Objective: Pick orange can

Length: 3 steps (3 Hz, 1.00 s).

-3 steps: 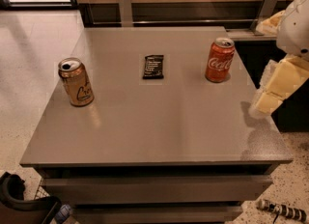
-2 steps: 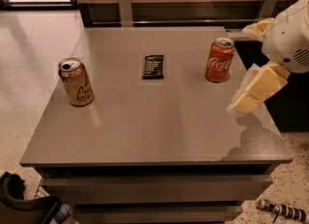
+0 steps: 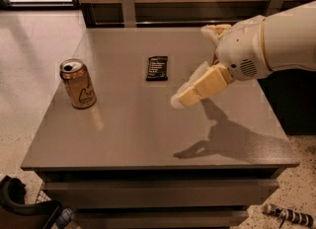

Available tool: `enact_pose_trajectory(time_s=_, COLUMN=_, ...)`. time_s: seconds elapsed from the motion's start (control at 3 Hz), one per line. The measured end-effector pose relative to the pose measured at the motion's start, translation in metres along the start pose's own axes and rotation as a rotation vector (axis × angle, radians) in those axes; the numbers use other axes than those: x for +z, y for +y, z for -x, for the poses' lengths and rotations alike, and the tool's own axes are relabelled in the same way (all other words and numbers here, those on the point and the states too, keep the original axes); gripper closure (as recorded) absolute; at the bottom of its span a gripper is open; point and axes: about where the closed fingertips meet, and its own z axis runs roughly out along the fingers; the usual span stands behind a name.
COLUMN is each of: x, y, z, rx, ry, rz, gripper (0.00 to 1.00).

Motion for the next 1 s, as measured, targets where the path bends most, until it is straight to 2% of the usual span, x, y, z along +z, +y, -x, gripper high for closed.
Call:
enact_pose_trajectory(time_s=0.33, x=0.004, y=0.005, z=0.019, rx=0.012, ry=-0.054, rz=0.005, gripper=0.0)
enact_pose_trajectory(time_s=0.67, x=0.004, y=0.005, z=0.019, rx=0.012, ry=-0.054, rz=0.005, gripper=0.0)
enact_pose_trajectory(time_s=1.0, x=0.038, y=0.011, z=0.027, rx=0.015, ry=-0.112, rz=0.019, gripper=0.0)
